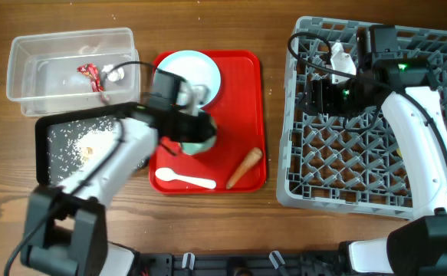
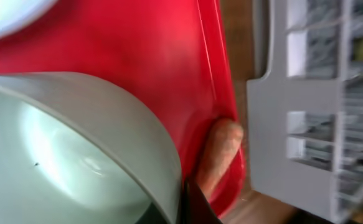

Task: Sort waste into correct bins and load items into the dishwasher rack
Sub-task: 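Set the emptied green bowl back on the red tray, then grasp the green bowl with the right gripper and carry it into the rack, then reach the right gripper to the light-blue plate and grasp its rim, then lift the light-blue plate and stand it upright in the rack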

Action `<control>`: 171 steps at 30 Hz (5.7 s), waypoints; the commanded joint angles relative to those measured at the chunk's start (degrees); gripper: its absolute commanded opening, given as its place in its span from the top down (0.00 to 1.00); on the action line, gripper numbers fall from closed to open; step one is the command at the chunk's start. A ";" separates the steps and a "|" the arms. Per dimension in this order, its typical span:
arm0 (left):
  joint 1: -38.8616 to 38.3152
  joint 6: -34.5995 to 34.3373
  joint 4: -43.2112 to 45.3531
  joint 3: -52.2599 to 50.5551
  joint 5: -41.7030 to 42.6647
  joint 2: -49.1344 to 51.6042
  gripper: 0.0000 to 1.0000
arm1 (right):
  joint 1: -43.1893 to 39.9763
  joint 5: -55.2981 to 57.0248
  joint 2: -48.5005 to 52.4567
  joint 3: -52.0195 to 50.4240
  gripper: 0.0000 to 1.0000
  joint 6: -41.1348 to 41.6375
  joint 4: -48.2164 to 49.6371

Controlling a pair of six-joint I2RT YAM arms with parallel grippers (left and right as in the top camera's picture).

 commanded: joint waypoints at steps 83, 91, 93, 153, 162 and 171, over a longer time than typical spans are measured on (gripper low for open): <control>25.09 -8.52 -24.57 1.42 -18.75 -25.57 0.01 | -1.16 94.82 27.15 1.22 0.96 -16.59 61.61; 25.09 -8.52 -24.57 1.42 -18.60 -25.57 0.01 | 2.80 92.04 28.83 1.22 0.96 -16.46 60.98; 25.09 -8.52 -24.57 1.42 -18.60 -25.57 0.01 | 3.74 90.09 28.83 1.14 0.96 -16.33 59.17; 25.09 -8.48 -25.40 1.42 -18.62 -25.57 0.00 | 28.70 17.35 36.85 1.03 0.71 39.06 55.23; 25.09 -8.48 -25.42 1.42 -18.62 -25.57 0.00 | 25.83 26.97 34.34 1.03 0.96 40.26 42.45; 25.09 -8.48 -25.40 1.42 -18.62 -25.57 0.00 | 18.16 47.43 7.98 1.03 0.96 17.14 35.95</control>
